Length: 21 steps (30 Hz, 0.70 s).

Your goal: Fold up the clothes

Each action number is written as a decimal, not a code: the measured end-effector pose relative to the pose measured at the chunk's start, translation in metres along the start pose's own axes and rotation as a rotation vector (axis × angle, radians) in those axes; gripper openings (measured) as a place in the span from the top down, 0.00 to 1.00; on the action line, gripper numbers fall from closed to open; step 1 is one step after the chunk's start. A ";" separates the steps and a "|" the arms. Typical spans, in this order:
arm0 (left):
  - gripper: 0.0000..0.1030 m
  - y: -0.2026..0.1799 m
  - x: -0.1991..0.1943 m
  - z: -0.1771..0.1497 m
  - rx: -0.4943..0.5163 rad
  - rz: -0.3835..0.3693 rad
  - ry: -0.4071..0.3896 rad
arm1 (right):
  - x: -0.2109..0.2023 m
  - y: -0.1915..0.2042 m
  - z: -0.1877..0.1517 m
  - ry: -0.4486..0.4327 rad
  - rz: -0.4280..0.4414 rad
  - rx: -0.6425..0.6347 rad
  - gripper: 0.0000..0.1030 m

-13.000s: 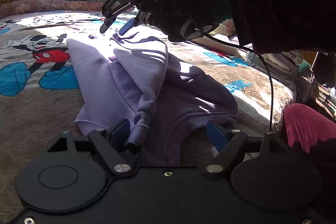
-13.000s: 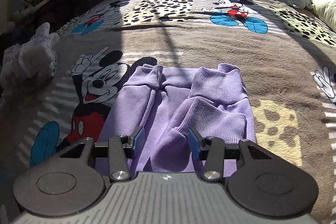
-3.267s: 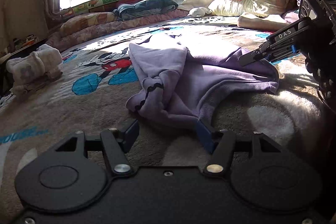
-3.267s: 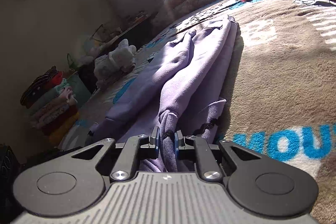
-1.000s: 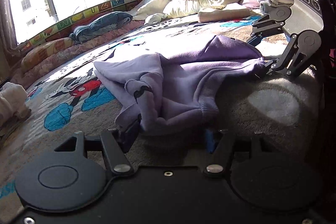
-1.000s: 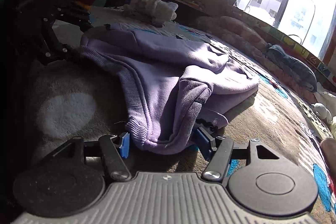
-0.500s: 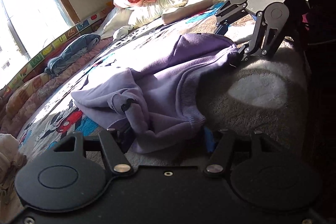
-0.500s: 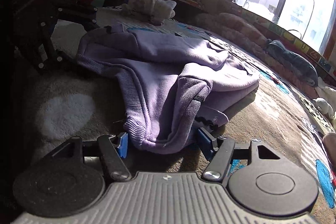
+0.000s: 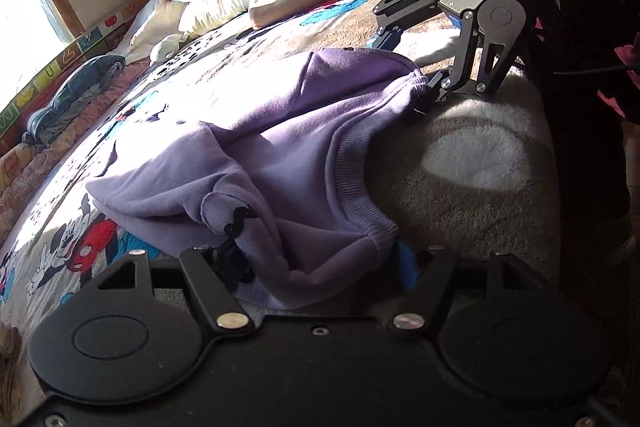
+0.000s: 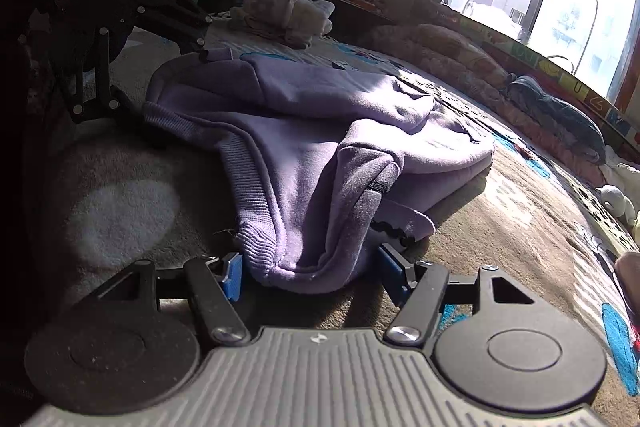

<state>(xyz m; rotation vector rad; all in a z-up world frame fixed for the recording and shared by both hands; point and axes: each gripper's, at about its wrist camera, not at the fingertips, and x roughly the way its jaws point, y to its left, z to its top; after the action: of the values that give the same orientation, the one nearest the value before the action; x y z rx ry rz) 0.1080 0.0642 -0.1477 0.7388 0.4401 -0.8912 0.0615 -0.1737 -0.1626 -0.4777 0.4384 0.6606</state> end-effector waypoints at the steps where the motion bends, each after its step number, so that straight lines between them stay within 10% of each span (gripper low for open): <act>1: 0.32 0.001 -0.003 0.000 -0.009 0.011 0.001 | 0.000 0.000 0.000 0.000 -0.001 -0.001 0.37; 13: 0.32 -0.019 -0.026 -0.012 -0.056 0.151 0.037 | -0.002 0.004 0.000 -0.007 -0.034 -0.008 0.33; 21: 0.27 -0.009 0.012 0.008 -0.067 0.043 0.010 | -0.001 0.002 0.000 -0.001 -0.032 0.005 0.32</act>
<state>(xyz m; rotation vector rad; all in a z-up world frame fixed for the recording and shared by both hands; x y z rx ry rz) 0.1075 0.0484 -0.1530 0.6886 0.4593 -0.8290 0.0596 -0.1727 -0.1633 -0.4786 0.4306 0.6289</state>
